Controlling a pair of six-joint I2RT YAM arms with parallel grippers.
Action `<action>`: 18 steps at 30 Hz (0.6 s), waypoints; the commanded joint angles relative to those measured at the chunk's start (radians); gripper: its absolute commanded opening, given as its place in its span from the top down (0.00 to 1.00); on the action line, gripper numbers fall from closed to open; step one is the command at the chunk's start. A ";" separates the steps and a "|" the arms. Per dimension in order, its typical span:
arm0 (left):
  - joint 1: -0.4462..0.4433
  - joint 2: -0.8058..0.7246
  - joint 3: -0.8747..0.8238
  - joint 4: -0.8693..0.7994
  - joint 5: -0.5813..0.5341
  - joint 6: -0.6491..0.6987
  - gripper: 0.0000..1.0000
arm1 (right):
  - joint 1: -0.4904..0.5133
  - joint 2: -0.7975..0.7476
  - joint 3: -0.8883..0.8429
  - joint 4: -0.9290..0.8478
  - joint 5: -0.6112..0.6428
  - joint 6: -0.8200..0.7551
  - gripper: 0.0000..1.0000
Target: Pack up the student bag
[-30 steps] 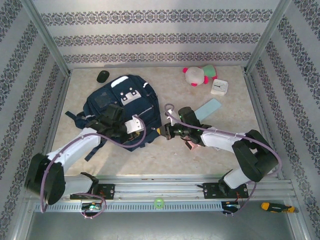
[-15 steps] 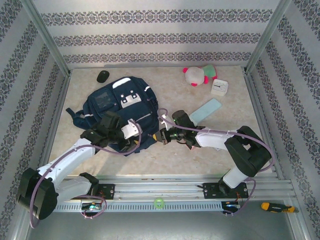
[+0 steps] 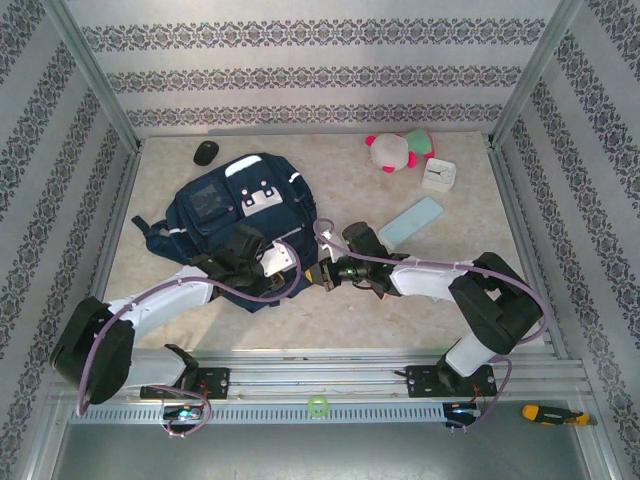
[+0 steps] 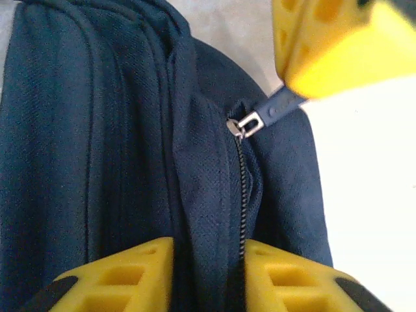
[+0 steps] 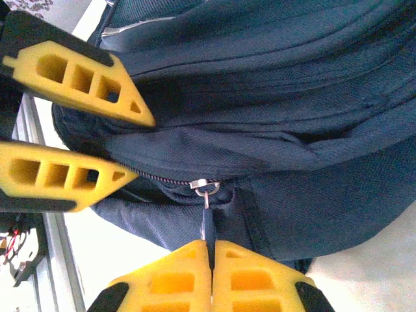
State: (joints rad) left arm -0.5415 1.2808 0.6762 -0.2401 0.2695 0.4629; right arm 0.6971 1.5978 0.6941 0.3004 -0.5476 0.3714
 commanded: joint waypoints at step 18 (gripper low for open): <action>-0.003 -0.154 -0.106 0.205 0.216 -0.071 0.93 | 0.059 0.007 0.001 0.032 0.014 -0.099 0.82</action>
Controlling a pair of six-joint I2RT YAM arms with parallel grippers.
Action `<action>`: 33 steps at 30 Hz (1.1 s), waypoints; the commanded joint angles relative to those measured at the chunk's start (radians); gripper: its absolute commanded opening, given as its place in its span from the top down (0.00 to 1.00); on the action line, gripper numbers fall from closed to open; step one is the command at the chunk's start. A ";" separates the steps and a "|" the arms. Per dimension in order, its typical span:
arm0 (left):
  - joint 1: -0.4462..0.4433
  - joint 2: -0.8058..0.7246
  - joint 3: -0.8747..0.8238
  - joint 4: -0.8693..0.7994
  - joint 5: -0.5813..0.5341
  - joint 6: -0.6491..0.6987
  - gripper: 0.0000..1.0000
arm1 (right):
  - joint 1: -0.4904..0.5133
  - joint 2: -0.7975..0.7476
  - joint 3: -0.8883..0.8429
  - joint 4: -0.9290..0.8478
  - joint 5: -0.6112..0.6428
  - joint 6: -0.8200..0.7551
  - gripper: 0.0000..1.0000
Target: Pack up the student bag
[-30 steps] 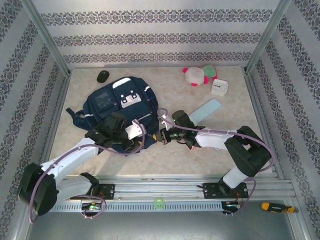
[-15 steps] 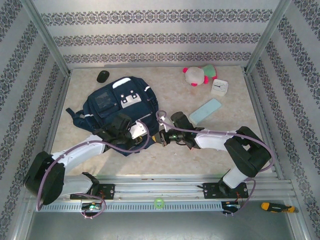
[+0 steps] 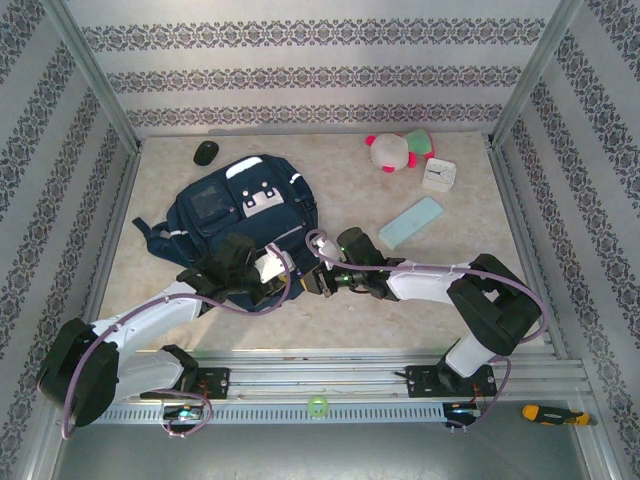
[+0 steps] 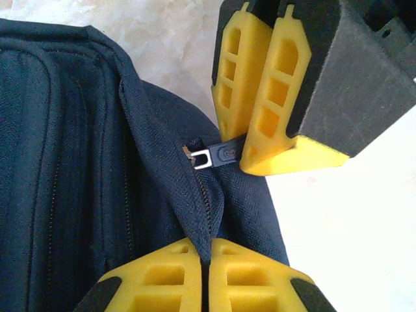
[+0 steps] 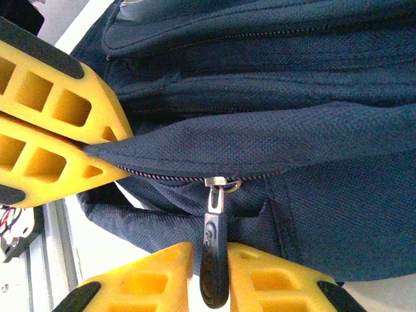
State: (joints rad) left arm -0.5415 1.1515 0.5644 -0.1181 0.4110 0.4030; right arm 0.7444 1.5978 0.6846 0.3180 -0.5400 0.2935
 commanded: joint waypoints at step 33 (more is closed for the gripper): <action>-0.030 0.078 0.186 -0.002 -0.092 -0.103 0.27 | -0.068 -0.101 -0.054 0.036 0.046 0.095 1.00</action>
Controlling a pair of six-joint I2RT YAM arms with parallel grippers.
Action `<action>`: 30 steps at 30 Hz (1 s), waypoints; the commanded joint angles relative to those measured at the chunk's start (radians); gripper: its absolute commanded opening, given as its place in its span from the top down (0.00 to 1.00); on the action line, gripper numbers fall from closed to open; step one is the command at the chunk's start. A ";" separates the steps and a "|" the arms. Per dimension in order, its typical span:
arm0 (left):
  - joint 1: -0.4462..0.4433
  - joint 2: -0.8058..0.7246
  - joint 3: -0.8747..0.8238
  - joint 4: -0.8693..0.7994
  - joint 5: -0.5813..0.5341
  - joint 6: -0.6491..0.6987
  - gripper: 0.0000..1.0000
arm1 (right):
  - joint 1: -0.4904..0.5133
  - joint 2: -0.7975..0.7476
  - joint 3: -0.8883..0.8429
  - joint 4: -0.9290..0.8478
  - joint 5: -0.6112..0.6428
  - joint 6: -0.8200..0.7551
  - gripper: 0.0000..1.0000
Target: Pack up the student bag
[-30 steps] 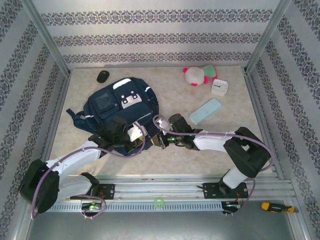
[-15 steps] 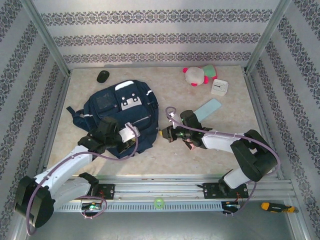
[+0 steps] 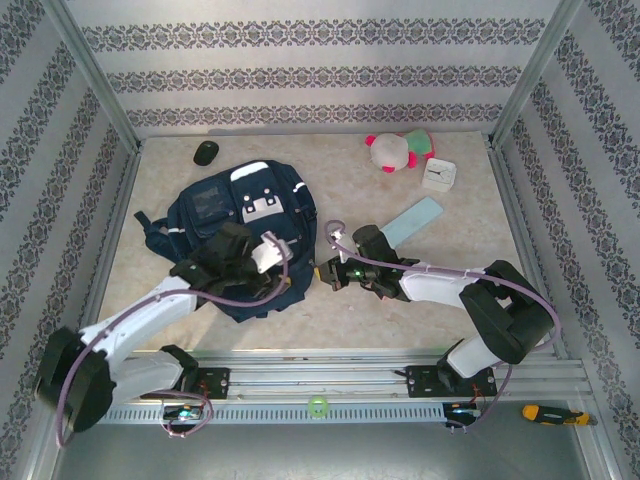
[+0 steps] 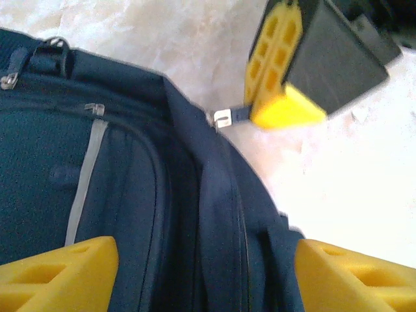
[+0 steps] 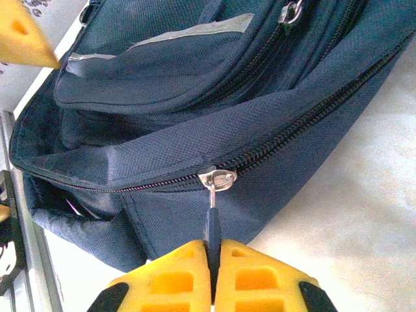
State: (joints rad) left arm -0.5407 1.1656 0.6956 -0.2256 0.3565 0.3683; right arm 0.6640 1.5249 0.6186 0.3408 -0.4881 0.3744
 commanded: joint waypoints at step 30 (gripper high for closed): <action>0.106 -0.194 -0.076 -0.063 0.389 0.112 1.00 | -0.072 0.137 0.044 0.208 0.208 0.132 1.00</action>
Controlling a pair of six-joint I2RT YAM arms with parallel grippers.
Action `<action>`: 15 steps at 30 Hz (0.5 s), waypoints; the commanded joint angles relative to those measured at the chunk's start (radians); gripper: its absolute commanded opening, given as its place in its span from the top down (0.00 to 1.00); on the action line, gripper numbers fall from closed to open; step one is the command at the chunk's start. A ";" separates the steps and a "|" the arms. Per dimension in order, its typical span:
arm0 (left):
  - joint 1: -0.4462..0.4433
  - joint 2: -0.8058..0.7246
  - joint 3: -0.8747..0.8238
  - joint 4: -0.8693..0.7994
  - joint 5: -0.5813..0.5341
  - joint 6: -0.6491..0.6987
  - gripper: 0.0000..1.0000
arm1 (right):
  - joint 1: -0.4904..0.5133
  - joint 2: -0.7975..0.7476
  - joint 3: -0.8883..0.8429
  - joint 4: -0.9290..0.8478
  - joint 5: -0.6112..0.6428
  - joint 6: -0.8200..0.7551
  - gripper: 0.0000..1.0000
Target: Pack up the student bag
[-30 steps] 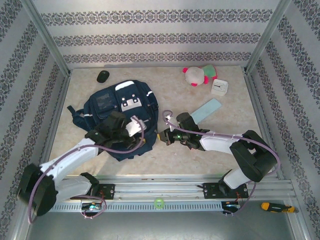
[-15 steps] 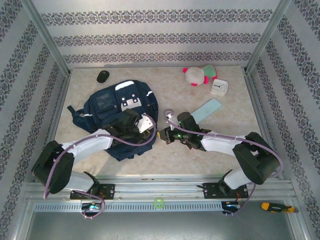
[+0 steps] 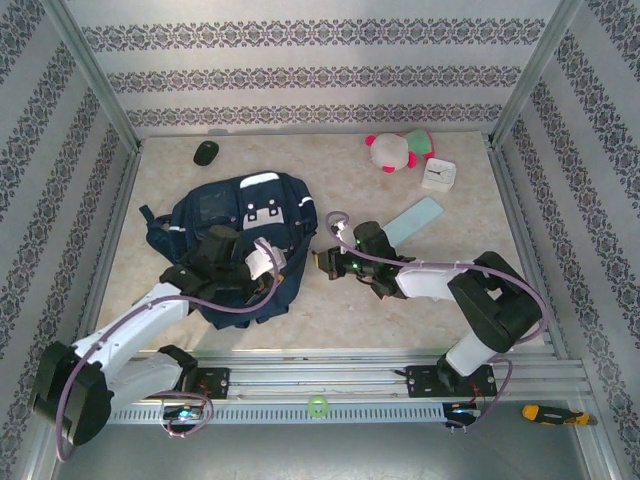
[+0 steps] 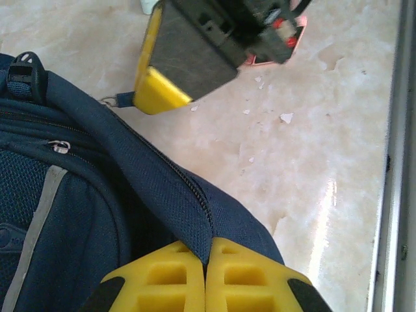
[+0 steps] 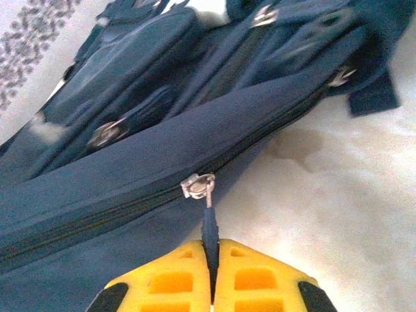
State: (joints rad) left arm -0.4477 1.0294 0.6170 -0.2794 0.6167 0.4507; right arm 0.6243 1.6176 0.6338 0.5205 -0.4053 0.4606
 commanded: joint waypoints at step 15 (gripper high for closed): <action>0.035 -0.147 0.018 -0.080 0.098 0.081 1.00 | -0.121 0.190 0.171 0.070 0.178 0.074 1.00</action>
State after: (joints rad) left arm -0.4053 0.9237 0.6132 -0.3470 0.6312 0.4938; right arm 0.5598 1.8126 0.7975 0.5888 -0.3855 0.5247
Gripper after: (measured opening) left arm 0.053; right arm 0.042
